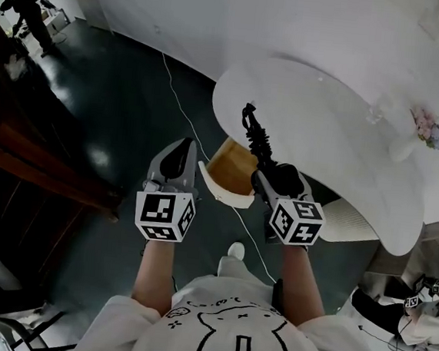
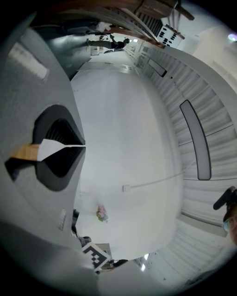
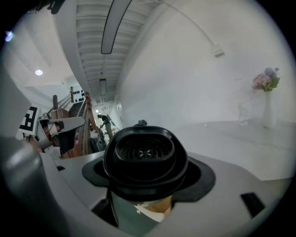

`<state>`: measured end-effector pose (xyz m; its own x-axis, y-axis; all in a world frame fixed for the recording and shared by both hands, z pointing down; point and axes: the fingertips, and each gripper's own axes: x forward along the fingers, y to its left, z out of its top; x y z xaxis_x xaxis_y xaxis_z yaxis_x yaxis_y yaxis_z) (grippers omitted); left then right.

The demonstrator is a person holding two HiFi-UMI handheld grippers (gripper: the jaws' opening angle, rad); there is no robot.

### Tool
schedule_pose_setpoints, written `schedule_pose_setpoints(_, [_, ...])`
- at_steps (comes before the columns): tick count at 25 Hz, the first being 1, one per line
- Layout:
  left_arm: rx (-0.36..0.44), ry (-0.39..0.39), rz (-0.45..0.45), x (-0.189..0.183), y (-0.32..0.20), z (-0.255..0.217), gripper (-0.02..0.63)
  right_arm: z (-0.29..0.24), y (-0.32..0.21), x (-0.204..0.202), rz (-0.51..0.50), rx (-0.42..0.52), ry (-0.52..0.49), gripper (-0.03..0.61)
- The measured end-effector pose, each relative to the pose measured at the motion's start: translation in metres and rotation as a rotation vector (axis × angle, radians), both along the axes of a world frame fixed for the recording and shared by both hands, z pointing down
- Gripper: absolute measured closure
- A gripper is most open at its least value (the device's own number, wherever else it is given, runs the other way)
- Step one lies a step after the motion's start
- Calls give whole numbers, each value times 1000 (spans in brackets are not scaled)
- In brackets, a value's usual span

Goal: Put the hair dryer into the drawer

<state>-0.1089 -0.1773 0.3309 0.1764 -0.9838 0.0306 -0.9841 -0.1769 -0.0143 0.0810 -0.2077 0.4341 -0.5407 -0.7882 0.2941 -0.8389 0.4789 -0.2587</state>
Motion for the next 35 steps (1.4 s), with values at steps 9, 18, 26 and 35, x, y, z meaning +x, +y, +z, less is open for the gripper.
schedule_pose_setpoints(9, [-73, 8, -39, -8, -43, 31, 589, 39, -36, -35, -129, -81, 25, 222])
schedule_pose_setpoints(18, [-161, 35, -30, -42, -62, 69, 589, 88, -40, -78, -186, -182, 93, 222])
schedule_pose_setpoints(26, [-221, 46, 42, -65, -95, 102, 589, 138, -51, -99, -162, -286, 168, 222])
schedule_pose_setpoints(35, [-263, 73, 71, -99, -113, 124, 589, 179, -62, -109, -66, -389, 255, 222])
